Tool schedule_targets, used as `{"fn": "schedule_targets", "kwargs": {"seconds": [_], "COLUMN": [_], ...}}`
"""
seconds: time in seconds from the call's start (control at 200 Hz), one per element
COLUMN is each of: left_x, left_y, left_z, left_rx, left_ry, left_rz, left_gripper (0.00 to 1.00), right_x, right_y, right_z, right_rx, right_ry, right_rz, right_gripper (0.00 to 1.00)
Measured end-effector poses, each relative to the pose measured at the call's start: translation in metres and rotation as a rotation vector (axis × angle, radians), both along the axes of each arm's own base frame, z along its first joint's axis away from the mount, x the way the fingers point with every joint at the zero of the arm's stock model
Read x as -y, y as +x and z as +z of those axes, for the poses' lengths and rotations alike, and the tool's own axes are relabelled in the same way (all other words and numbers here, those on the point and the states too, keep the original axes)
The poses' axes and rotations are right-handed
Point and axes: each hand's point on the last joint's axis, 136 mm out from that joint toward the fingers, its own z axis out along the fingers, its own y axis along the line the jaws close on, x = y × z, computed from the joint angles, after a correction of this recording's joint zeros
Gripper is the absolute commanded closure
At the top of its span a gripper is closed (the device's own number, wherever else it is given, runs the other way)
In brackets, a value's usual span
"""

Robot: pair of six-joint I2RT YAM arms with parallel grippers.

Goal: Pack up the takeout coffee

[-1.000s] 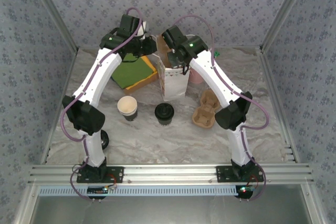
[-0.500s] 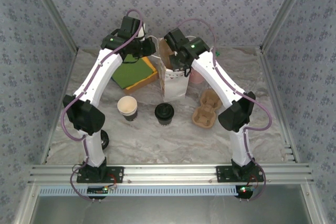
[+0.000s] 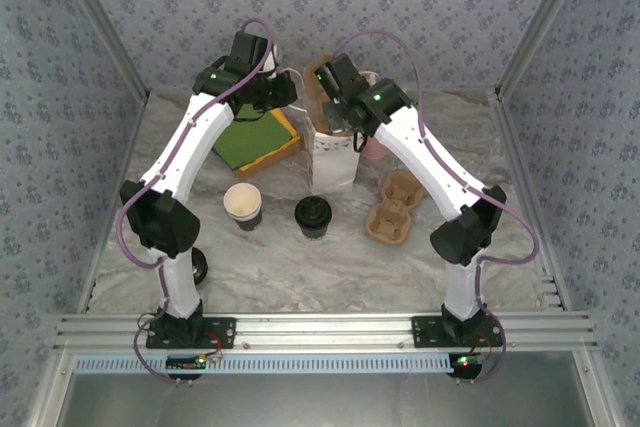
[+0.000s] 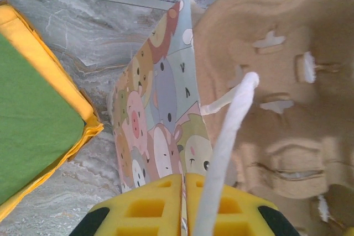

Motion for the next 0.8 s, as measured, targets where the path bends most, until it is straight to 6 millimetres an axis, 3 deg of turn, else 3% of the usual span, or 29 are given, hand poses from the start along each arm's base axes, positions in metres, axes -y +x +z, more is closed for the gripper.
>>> {"fn": "schedule_targets", "kwargs": {"seconds": [0.56,0.8], "left_x": [0.000,0.000], "left_y": [0.000,0.000], "left_z": [0.000,0.000], "left_rx": [0.000,0.000], "left_ry": [0.000,0.000], "left_rz": [0.000,0.000], "left_gripper": [0.90,0.90], "right_x": [0.012,0.009], "right_y": [0.000,0.005], "right_z": [-0.011,-0.028], "right_rx": [-0.004,-0.038], "right_ry": [-0.078,-0.110], "right_rz": [-0.025,-0.019], "right_gripper": [0.91,0.91]}}
